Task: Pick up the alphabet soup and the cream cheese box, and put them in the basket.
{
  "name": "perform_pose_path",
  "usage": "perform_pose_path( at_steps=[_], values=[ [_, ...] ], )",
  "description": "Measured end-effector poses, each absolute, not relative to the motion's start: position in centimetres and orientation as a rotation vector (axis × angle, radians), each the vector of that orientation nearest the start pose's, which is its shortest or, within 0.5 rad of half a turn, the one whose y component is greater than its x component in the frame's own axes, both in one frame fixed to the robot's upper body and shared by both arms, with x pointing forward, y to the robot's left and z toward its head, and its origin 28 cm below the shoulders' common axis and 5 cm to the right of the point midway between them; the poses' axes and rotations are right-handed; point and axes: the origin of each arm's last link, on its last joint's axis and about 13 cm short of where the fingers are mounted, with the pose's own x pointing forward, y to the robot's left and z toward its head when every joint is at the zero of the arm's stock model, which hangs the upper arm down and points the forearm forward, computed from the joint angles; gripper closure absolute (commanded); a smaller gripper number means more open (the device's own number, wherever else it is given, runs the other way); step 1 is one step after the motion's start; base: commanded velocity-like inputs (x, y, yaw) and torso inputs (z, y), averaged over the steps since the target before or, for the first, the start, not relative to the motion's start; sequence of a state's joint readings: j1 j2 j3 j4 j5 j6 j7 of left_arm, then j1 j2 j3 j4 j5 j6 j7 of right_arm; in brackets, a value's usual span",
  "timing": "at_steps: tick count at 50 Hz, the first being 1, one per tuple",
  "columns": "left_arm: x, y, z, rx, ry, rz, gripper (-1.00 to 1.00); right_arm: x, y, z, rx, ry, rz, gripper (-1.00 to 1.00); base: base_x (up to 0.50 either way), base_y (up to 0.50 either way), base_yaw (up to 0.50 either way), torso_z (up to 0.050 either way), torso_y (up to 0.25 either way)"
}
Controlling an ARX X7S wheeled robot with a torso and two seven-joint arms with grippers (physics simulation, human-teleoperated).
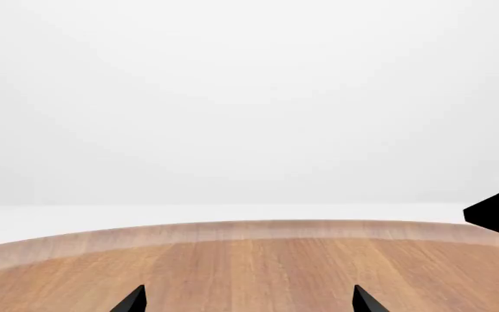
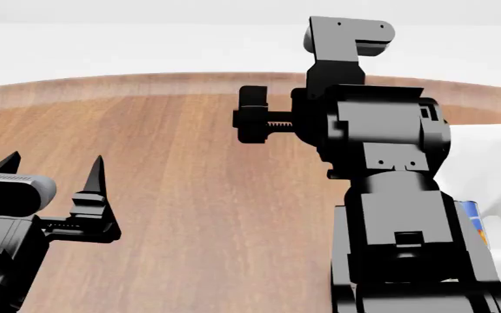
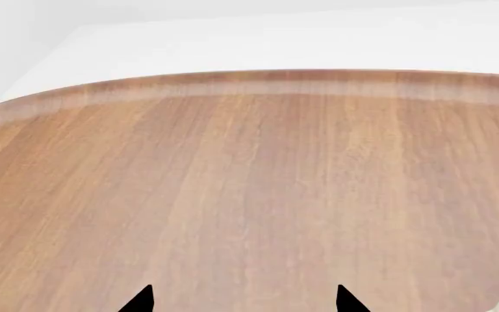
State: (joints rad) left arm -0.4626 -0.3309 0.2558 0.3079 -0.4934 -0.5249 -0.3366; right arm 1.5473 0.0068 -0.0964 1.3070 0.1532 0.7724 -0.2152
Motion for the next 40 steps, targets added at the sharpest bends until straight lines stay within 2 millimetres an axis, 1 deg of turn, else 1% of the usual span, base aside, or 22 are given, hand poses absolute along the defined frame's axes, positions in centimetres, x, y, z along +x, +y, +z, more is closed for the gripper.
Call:
perform_pose_path(
  at_steps=[9,24,30,40],
  values=[
    [27.6,20.9,14.7,-0.026,-0.113,-0.073,-1.0,41.6,-9.1,21.5,0.123,0.589,0.261,-1.0,0.0,0.0,0.0,0.0,0.0],
    [27.6,20.9,14.6,-0.026,-0.11,-0.074,-1.0,41.0,-9.2,18.3,0.148,0.66,0.227,-1.0,0.0,0.0,0.0,0.0,0.0],
    [27.5,20.9,14.6,-0.026,-0.11,-0.074,-1.0,40.8,-9.1,17.2,0.156,0.682,0.221,-1.0,0.0,0.0,0.0,0.0,0.0],
    [27.5,20.9,14.6,-0.026,-0.111,-0.075,-1.0,40.5,-9.2,16.2,0.175,0.709,0.206,-1.0,0.0,0.0,0.0,0.0,0.0]
  ],
)
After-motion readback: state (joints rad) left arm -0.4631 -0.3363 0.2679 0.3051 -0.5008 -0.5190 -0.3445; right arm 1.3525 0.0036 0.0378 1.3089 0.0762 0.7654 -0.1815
